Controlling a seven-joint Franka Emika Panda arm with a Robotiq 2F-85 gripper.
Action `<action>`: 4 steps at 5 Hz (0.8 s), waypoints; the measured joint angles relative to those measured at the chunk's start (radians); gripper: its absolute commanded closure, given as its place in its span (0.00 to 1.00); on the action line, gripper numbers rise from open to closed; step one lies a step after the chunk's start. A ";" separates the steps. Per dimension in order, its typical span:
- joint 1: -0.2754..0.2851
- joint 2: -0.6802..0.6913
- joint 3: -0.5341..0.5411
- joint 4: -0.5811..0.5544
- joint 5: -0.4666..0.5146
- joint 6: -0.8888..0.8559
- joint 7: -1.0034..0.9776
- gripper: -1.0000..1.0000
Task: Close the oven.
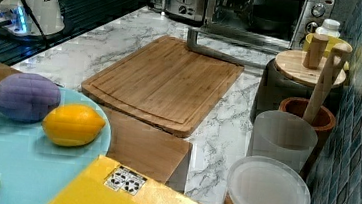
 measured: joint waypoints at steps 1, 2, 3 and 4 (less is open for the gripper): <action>-0.002 0.052 0.001 0.000 0.003 0.018 -0.021 1.00; 0.001 0.098 0.002 -0.002 0.004 0.019 -0.044 1.00; 0.003 0.139 0.007 -0.006 0.010 0.054 -0.178 1.00; -0.001 0.175 0.025 -0.006 0.082 0.112 -0.276 1.00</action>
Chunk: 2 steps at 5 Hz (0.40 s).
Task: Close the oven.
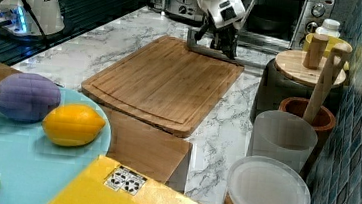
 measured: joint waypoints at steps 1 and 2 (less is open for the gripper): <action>0.000 0.022 0.014 0.000 0.038 0.003 0.000 1.00; 0.000 0.030 0.021 0.000 0.038 -0.006 0.000 1.00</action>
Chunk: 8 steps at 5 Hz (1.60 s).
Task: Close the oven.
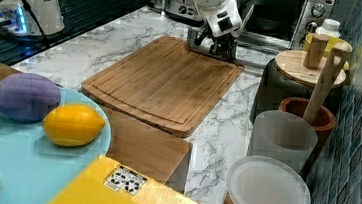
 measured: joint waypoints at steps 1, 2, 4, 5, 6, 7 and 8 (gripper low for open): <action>0.001 0.000 0.005 0.000 0.000 -0.047 0.000 1.00; 0.003 0.000 0.011 0.002 0.000 -0.107 0.005 1.00; 0.004 0.001 0.013 0.006 -0.002 -0.114 0.006 1.00; 0.006 0.002 0.013 0.008 0.017 -0.138 0.006 1.00; -0.003 0.017 0.013 0.023 0.012 -0.160 0.043 1.00; -0.015 0.054 0.014 0.062 0.009 -0.204 0.071 1.00; -0.022 0.077 0.008 0.086 0.009 -0.246 0.094 1.00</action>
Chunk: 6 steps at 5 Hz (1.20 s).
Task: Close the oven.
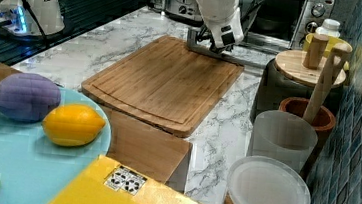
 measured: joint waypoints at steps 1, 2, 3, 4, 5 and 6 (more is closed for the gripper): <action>-0.003 0.000 0.001 0.000 0.007 -0.007 0.006 1.00; -0.004 -0.014 0.005 -0.008 0.007 -0.007 0.006 1.00; -0.010 -0.064 0.034 -0.037 0.003 0.029 0.006 1.00; -0.003 -0.146 0.061 -0.072 -0.060 0.046 0.019 1.00; 0.038 -0.227 0.089 -0.070 -0.131 0.052 0.106 1.00; 0.107 -0.281 0.127 -0.047 -0.251 0.067 0.281 1.00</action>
